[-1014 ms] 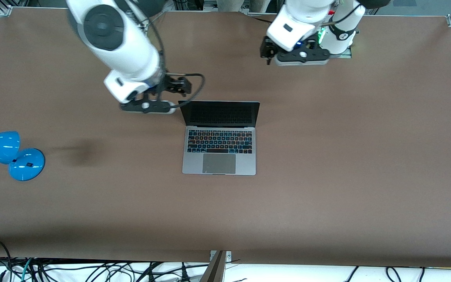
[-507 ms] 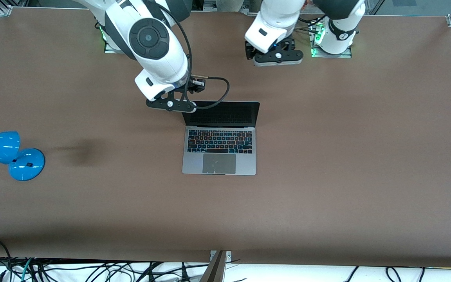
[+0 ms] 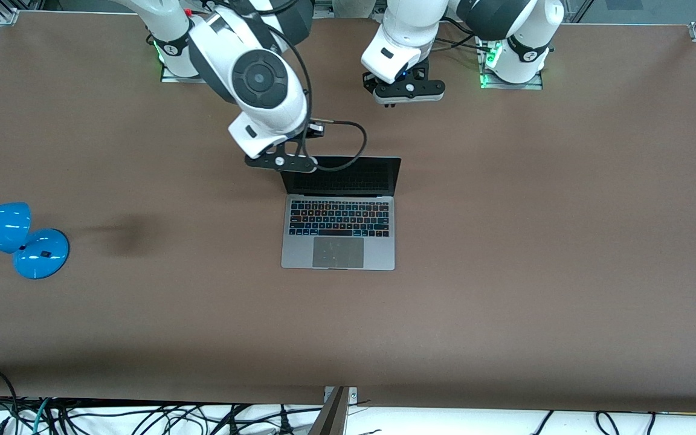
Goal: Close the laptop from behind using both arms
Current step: 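Bring both grippers over the laptop lid's top edge from behind, then lower both grippers onto the back of the open laptop lid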
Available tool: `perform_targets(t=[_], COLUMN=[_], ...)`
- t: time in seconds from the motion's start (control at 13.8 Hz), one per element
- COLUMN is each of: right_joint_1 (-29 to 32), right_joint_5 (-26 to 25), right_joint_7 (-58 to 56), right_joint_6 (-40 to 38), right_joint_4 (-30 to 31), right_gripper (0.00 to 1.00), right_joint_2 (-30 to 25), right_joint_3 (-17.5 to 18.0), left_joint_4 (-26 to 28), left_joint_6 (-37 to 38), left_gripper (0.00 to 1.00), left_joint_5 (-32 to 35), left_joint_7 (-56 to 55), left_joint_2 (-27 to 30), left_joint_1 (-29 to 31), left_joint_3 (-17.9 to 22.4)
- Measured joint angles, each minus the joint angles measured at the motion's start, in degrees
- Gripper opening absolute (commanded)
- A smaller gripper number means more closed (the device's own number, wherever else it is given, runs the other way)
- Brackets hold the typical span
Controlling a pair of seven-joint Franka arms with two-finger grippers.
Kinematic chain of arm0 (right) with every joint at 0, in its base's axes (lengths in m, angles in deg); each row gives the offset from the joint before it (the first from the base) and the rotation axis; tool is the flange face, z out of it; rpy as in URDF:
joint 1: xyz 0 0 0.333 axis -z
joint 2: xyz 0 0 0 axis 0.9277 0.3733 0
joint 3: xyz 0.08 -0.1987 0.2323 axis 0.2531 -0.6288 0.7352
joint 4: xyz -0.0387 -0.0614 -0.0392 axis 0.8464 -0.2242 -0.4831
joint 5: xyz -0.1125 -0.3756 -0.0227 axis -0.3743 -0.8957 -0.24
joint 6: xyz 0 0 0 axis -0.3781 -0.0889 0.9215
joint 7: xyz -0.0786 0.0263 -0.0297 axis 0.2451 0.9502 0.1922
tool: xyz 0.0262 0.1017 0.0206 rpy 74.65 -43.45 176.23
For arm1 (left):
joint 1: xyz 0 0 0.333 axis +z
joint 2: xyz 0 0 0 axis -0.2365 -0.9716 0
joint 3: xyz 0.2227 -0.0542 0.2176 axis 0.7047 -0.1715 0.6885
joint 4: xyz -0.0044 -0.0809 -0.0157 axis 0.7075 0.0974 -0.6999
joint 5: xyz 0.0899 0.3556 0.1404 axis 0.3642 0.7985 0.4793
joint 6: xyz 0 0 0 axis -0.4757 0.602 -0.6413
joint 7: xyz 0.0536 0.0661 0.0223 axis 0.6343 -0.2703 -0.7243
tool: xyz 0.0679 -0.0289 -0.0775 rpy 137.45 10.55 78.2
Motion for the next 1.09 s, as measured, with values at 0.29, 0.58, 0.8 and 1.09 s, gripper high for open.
perform_targets(t=[0.29,0.58,0.8,1.09], right_joint_1=[-0.08,-0.11,-0.18,-0.68], right_joint_5=[1.37,1.42,1.42,1.42], right_joint_7=[0.10,0.10,0.10,0.10], right_joint_6=[1.47,3.68,7.58,8.15], right_joint_4=[1.65,3.77,6.81,7.55], right_gripper=[0.04,0.04,0.04,0.04], right_joint_2=[1.90,2.93,3.14,3.15], right_joint_3=[0.39,0.82,1.08,1.18], left_joint_4=[0.85,0.94,0.89,-1.29], left_joint_6=[-0.77,-1.58,-4.06,-5.20], left_gripper=[0.00,0.00,0.00,0.00], left_joint_5=[1.17,4.71,10.25,16.90], left_joint_7=[0.00,-0.80,-4.51,-9.07], left_joint_2=[-2.96,-7.99,-12.62,-19.14], left_joint_1=[0.83,0.90,0.27,-0.51], left_joint_3=[0.32,0.62,0.58,0.60])
